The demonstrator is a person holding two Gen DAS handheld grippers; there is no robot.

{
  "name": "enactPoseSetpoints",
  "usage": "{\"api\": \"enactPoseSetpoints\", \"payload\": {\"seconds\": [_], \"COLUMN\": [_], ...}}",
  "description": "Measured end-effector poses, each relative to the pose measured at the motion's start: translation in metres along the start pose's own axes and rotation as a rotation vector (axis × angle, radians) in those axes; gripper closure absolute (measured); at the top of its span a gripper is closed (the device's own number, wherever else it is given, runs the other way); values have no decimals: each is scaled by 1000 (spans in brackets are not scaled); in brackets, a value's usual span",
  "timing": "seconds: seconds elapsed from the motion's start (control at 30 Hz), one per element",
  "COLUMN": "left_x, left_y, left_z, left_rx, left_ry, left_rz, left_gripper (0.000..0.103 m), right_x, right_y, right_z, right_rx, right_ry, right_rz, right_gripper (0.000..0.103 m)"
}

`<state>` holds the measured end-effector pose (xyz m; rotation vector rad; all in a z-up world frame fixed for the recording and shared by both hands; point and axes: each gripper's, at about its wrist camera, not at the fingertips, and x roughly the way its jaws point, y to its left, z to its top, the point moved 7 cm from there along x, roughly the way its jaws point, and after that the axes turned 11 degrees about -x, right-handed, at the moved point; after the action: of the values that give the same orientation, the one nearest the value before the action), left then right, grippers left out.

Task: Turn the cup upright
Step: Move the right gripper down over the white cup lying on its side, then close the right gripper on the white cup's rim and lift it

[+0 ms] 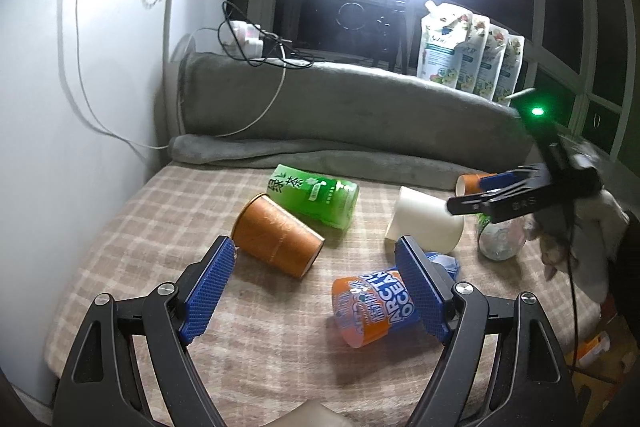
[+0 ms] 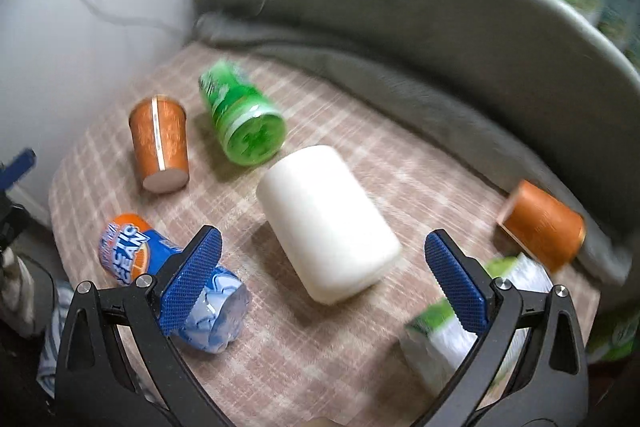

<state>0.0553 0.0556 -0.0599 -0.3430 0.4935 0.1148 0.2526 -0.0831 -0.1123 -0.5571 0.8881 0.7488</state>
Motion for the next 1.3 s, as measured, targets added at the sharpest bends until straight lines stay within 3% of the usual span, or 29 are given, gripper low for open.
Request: {"api": "enactPoseSetpoints", "payload": {"seconds": [0.17,0.47,0.83,1.3], "left_x": [0,3,7,8], "left_y": [10,23,25,24], "left_z": [2,4,3,2], "left_rx": [-19,-52,-50,-51], "left_ry": [3,10,20,18], "left_rz": [5,22,19,20], "left_gripper": [21,21,21,21], "right_x": [34,61,62,37], "right_y": [6,6,4,-23], "right_z": [6,4,6,11], "right_rx": [-71,-127,-131,17], "right_ry": [114,222,213,101], "right_rz": [11,13,-17,-48], "right_gripper": [0,10,17,21]}}
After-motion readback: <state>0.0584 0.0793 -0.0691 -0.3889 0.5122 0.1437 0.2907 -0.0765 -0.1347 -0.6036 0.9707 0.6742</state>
